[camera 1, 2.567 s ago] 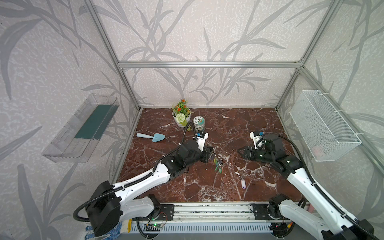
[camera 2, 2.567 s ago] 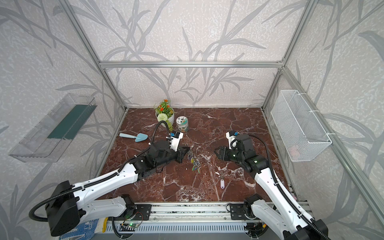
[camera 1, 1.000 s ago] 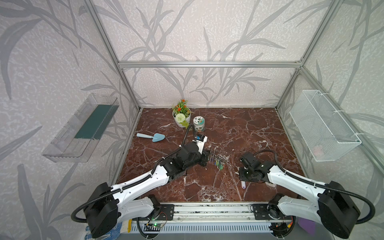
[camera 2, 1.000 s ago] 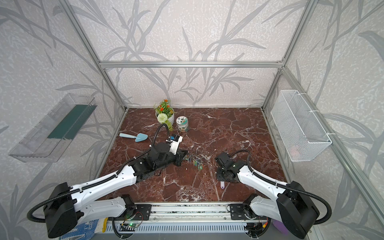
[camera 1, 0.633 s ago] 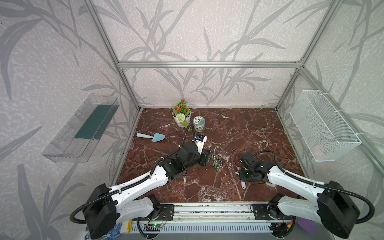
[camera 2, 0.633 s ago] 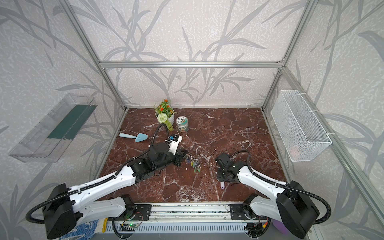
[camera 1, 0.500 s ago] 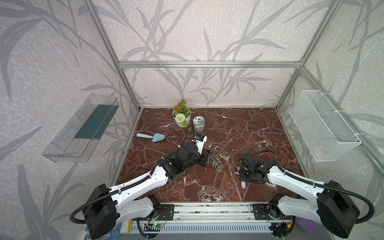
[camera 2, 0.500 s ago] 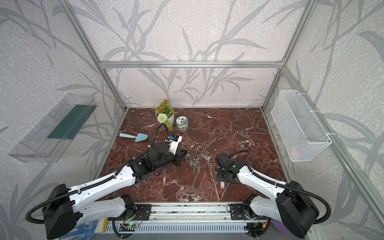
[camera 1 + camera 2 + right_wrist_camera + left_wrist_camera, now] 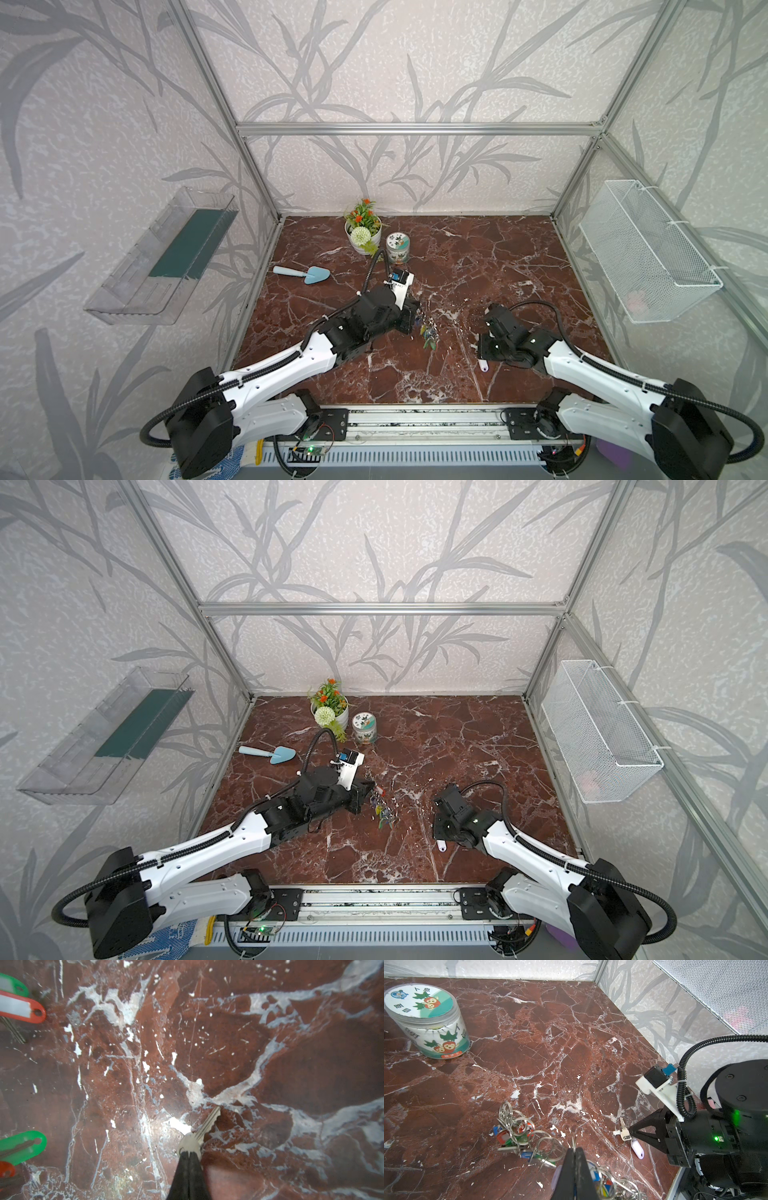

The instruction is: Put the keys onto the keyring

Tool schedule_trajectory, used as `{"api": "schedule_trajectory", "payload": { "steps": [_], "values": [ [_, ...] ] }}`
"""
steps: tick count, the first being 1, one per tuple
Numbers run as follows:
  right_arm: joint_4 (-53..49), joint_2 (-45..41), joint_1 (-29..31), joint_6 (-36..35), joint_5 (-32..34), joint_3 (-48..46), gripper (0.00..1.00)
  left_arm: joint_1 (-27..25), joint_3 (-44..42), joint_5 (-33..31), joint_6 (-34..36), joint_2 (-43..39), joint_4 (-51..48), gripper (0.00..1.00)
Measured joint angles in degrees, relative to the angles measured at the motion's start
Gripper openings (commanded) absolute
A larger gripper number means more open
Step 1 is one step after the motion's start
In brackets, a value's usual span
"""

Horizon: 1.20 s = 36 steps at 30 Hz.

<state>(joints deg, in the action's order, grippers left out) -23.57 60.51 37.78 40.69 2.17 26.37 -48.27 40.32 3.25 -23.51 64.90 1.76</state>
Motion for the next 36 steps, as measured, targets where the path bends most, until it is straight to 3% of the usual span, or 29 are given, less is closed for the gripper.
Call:
{"api": "schedule_trajectory", "payload": {
  "steps": [21, 31, 36],
  "values": [
    [14.69, 4.31, 0.0, 0.26, 4.52, -4.79, 0.0, 0.0, -0.02, 0.0, 0.02, 0.0, 0.04, 0.0],
    [13.16, 0.85, 0.04, 0.22, 3.32, -5.6, 0.28, -0.02, -0.04, 0.0, 0.02, 0.0, 0.26, 0.0],
    [6.56, -0.74, -0.87, -0.37, 1.57, -3.37, 0.33, 0.0, -0.13, 0.02, 0.02, 0.0, 0.39, 0.0]
  ]
}}
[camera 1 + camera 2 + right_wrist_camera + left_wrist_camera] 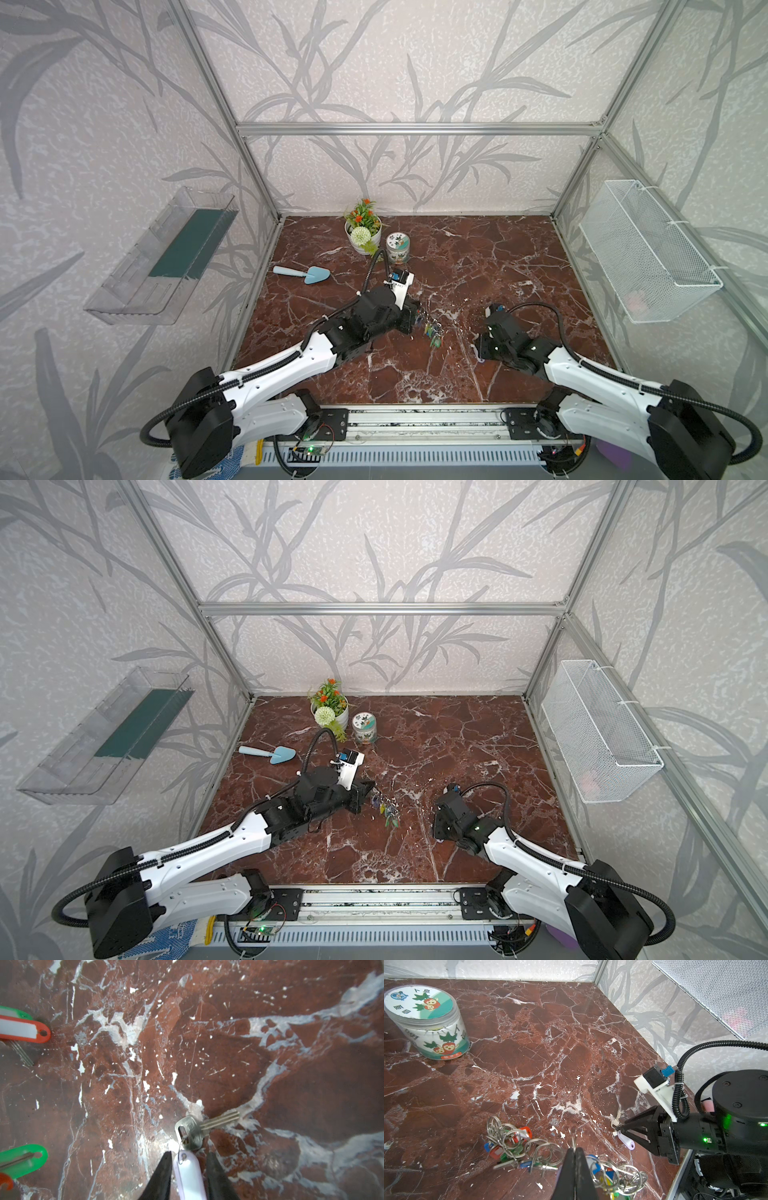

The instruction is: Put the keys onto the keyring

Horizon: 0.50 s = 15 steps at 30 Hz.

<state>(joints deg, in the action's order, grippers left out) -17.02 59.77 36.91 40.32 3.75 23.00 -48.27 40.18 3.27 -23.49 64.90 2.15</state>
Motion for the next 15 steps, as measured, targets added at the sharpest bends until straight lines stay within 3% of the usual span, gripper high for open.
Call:
{"api": "schedule_trajectory", "payload": {
  "steps": [6, 15],
  "values": [
    [-9.57, 3.13, -5.38, -4.17, -4.96, 10.62, 0.32, -0.02, -0.66, 0.04, 0.0, 0.0, 0.04, 0.0],
    [-20.2, 19.87, -5.99, -11.26, -9.09, 25.7, 0.27, 0.0, -1.57, 0.11, 0.2, -0.57, 0.44, 0.0]
  ]
}}
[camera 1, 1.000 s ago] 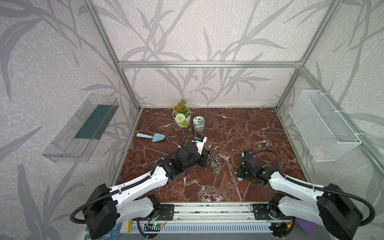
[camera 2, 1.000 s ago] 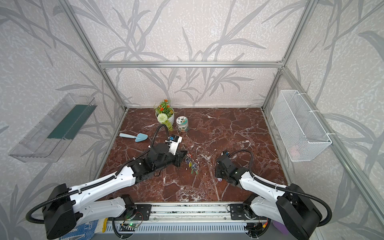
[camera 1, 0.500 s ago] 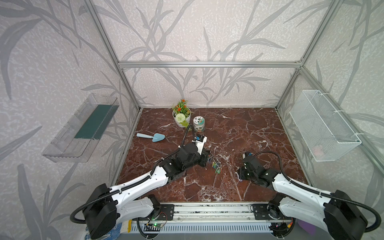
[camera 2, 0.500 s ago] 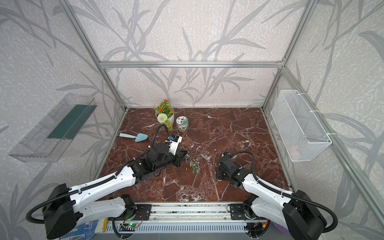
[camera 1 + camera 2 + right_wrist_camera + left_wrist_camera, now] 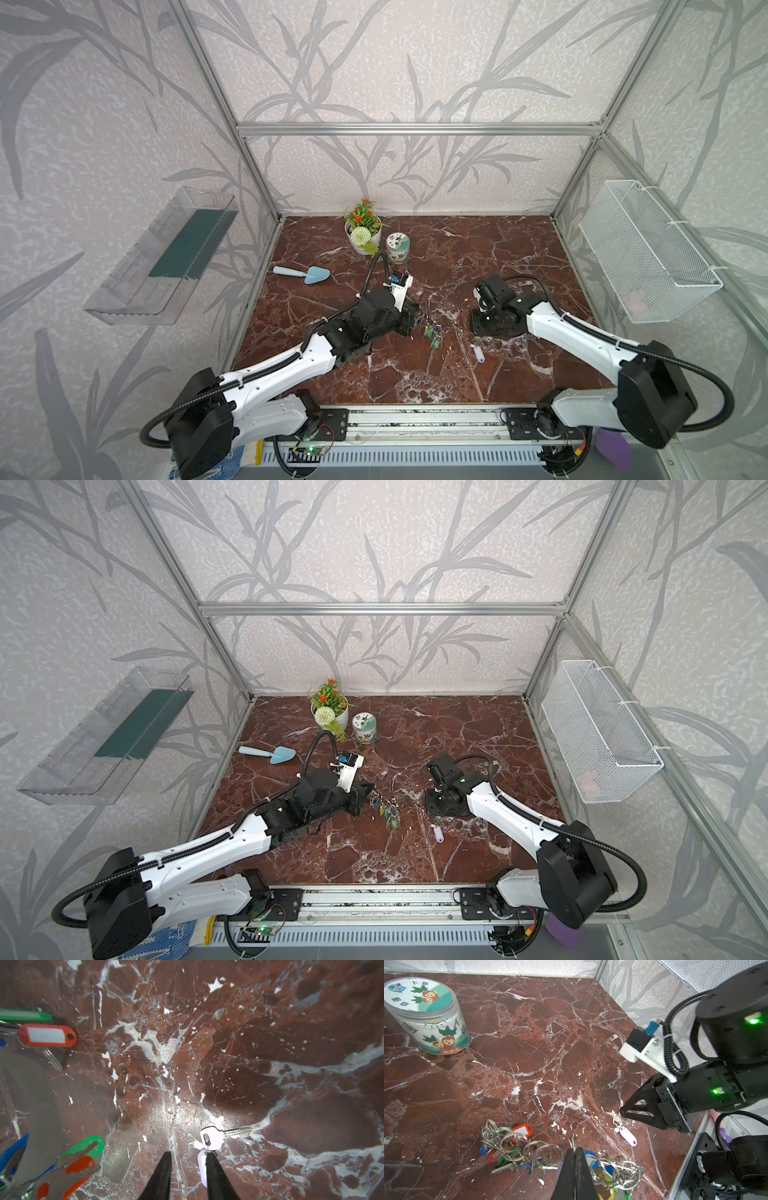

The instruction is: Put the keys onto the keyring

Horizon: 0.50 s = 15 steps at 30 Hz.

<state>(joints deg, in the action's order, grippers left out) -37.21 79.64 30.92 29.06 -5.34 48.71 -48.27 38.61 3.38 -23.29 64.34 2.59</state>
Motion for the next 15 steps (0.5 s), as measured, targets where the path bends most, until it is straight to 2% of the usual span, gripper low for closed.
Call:
{"api": "schedule_trajectory", "payload": {
  "steps": [5, 15],
  "values": [
    [-4.02, 9.07, -0.24, -1.53, -0.76, 4.39, 0.21, 0.0, -0.52, 0.0, 0.46, -1.14, -0.04, 0.0],
    [-7.04, 12.26, -0.24, -2.6, 0.02, 4.7, 0.19, 0.0, -0.66, 0.02, 0.85, -2.6, 0.0, 0.0]
  ]
}}
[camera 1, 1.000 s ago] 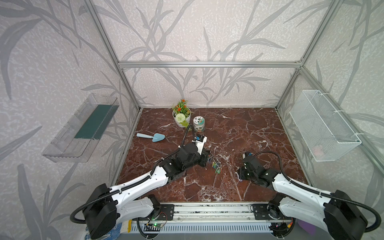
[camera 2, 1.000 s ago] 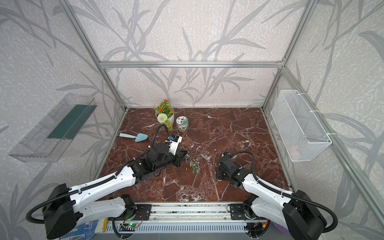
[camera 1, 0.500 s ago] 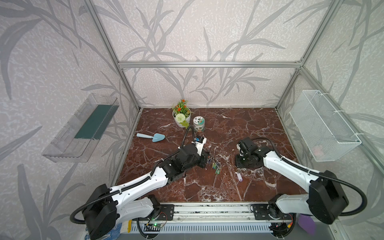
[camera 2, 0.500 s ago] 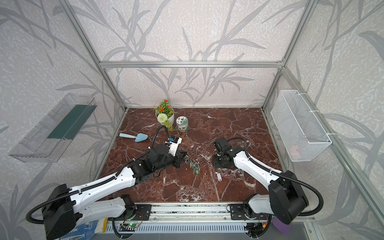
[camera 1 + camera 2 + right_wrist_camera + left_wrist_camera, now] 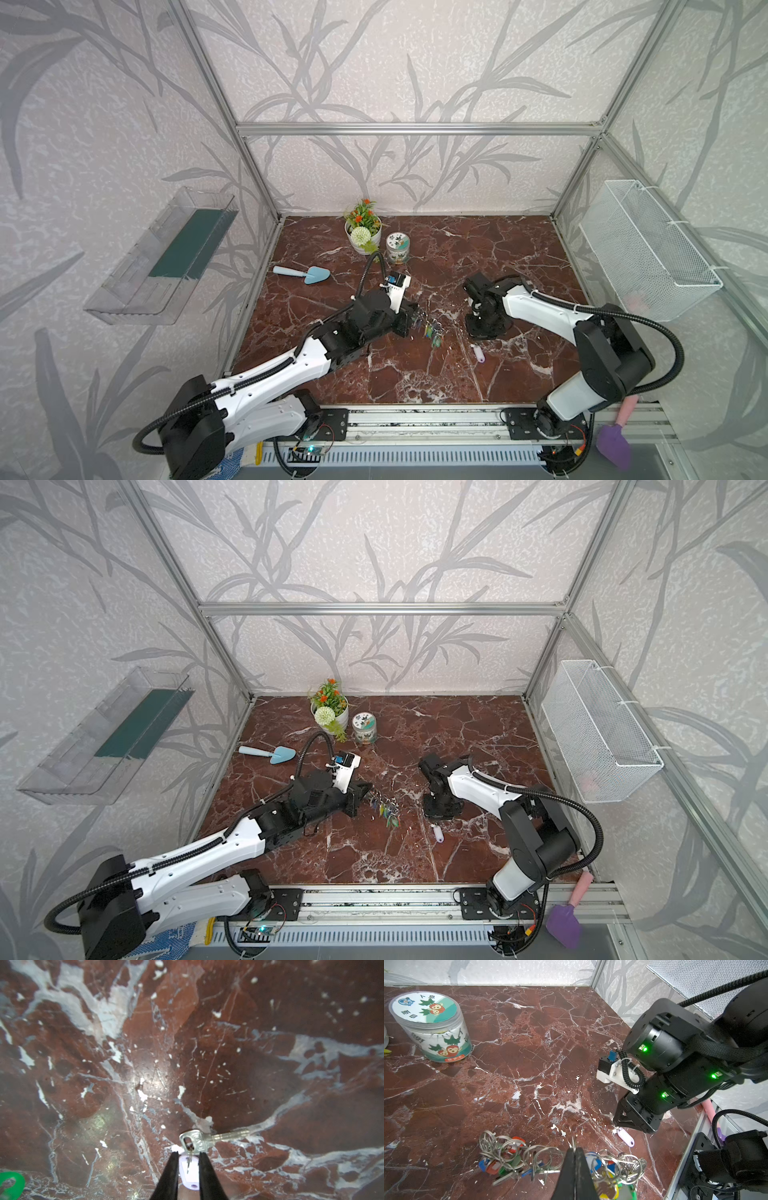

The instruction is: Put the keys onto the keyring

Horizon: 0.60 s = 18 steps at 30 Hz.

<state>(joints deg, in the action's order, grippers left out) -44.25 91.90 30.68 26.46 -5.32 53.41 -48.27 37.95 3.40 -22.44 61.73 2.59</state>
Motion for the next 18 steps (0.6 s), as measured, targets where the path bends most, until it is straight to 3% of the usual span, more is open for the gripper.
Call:
{"api": "schedule_trajectory", "payload": {
  "steps": [10, 18],
  "values": [
    [0.04, 1.31, 0.0, -0.2, 0.33, 0.0, 0.11, 0.0, 0.0, 0.0, 0.26, 0.0, 0.02, 0.0],
    [0.07, 1.49, 0.0, -0.22, 0.33, 0.0, 0.1, 0.0, -0.09, -0.04, 0.42, 0.0, 0.0, 0.0]
  ]
}}
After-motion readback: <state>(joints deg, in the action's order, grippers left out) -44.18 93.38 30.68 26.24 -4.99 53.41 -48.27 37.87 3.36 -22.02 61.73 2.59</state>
